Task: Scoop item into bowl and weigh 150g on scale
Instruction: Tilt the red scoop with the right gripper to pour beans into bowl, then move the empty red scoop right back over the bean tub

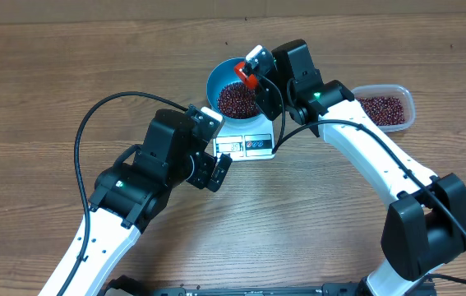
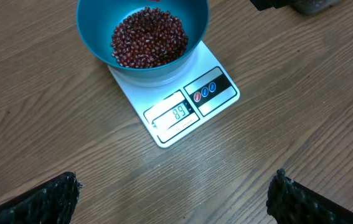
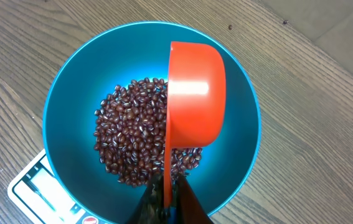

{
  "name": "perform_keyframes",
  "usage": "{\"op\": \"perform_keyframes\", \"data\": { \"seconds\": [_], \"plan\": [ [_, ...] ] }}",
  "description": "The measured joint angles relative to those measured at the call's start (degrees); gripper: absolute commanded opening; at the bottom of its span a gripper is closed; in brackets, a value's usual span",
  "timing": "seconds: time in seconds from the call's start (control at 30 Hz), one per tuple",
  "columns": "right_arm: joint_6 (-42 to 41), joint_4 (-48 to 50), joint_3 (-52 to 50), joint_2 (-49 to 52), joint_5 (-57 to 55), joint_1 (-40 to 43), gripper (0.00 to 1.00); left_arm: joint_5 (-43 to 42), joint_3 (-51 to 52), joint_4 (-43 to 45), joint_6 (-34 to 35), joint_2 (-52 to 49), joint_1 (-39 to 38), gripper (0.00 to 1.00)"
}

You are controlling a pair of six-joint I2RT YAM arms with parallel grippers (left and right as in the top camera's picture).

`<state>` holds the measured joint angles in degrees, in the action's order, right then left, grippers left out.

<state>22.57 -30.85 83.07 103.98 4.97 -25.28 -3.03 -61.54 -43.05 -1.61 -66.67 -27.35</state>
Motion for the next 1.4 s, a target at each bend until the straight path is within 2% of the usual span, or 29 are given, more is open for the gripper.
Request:
{"op": "perform_keyframes", "data": {
  "seconds": [1.4],
  "plan": [
    [0.35,-2.14,0.04,-1.55,-5.4,-2.27,0.04,0.0,0.0,0.0,-0.02,0.0,0.0,1.0]
  ]
}}
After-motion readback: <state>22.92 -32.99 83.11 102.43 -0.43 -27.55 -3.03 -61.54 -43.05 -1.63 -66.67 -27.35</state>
